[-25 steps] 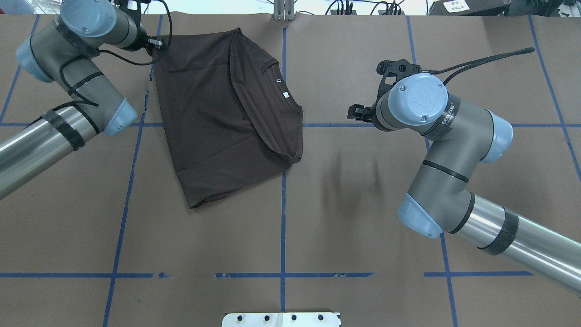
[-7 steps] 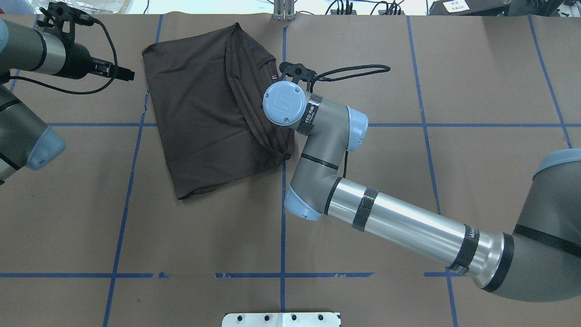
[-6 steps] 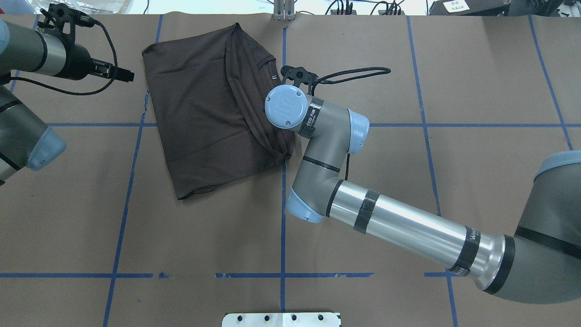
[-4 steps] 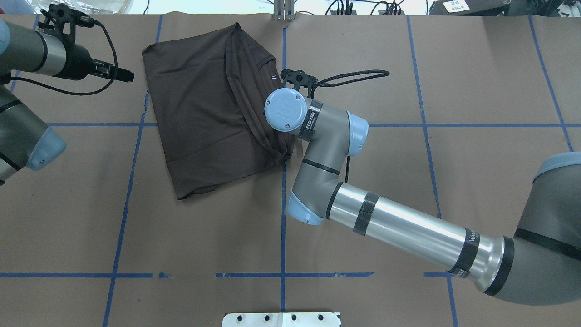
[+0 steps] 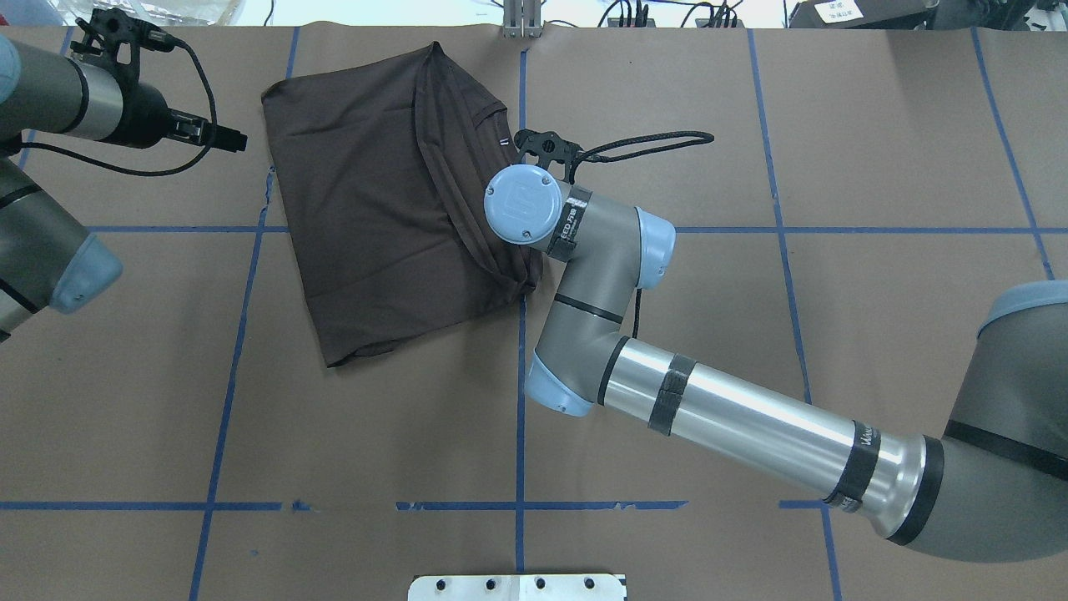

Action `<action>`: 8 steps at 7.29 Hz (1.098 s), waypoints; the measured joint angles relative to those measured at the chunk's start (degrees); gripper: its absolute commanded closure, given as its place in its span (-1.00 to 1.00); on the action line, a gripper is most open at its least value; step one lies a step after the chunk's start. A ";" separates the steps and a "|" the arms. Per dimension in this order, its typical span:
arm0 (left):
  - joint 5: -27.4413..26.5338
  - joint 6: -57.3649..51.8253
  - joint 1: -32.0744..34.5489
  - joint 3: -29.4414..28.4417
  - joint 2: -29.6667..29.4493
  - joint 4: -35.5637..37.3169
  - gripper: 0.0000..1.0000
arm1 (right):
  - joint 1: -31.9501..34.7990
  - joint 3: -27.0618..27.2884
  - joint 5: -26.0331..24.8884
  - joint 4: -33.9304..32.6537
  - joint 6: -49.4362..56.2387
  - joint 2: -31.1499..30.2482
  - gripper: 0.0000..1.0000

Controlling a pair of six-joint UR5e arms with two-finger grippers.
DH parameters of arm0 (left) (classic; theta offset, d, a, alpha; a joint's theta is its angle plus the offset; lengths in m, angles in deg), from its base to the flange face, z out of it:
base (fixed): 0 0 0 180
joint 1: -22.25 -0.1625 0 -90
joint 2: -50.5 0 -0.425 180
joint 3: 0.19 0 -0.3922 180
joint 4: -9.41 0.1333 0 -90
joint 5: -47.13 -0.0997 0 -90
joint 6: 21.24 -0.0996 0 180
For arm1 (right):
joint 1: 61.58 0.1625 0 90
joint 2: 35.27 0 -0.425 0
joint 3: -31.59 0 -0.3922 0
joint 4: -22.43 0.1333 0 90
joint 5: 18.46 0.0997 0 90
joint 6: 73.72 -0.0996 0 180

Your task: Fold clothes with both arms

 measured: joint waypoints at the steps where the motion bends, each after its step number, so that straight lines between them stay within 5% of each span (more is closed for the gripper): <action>1: 0.00 0.00 -0.01 -0.02 -0.03 0.00 -1.00 | 0.09 0.07 -0.02 -0.07 0.05 0.09 1.00; 4: 0.30 0.25 -0.05 0.10 -0.44 0.05 -1.00 | 0.20 6.67 0.39 -3.12 0.31 -3.09 1.00; 8: 0.33 4.19 -2.45 1.29 -0.59 -0.15 -1.00 | -7.07 33.47 -4.14 -5.00 -0.13 -25.18 1.00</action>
